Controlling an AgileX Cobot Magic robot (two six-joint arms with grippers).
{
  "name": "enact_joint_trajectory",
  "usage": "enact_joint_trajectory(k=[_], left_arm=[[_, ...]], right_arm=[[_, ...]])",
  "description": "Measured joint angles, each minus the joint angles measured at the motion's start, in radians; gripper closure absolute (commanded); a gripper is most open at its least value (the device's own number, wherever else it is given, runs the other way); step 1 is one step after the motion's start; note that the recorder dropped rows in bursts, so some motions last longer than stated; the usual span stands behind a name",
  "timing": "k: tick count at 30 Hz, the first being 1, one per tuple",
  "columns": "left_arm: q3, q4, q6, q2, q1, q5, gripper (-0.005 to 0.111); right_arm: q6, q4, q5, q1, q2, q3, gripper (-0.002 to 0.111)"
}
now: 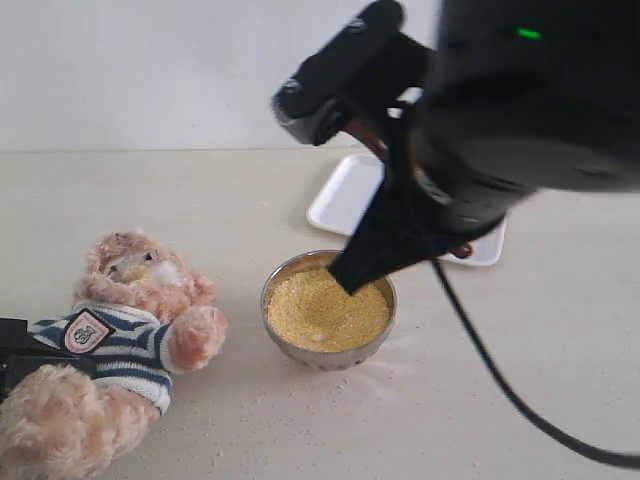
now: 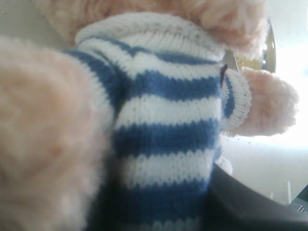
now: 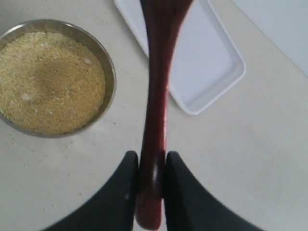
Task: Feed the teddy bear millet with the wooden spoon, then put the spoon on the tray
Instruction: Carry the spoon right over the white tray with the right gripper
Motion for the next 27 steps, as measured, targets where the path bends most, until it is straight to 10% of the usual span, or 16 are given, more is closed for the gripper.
enact_joint_trajectory(k=[8,15,27], left_arm=[[0.0,0.0,0.0,0.0,0.0,0.0,0.102],[0.0,0.0,0.0,0.0,0.0,0.0,0.102],[0.0,0.0,0.0,0.0,0.0,0.0,0.102]], right_arm=[[0.17,0.015,-0.171,-0.134,-0.188,0.279,0.108],[-0.106,0.283,-0.348,-0.454,-0.09,0.275,0.108],[-0.532,0.605,-0.246,-0.661,0.456,-0.283,0.108]])
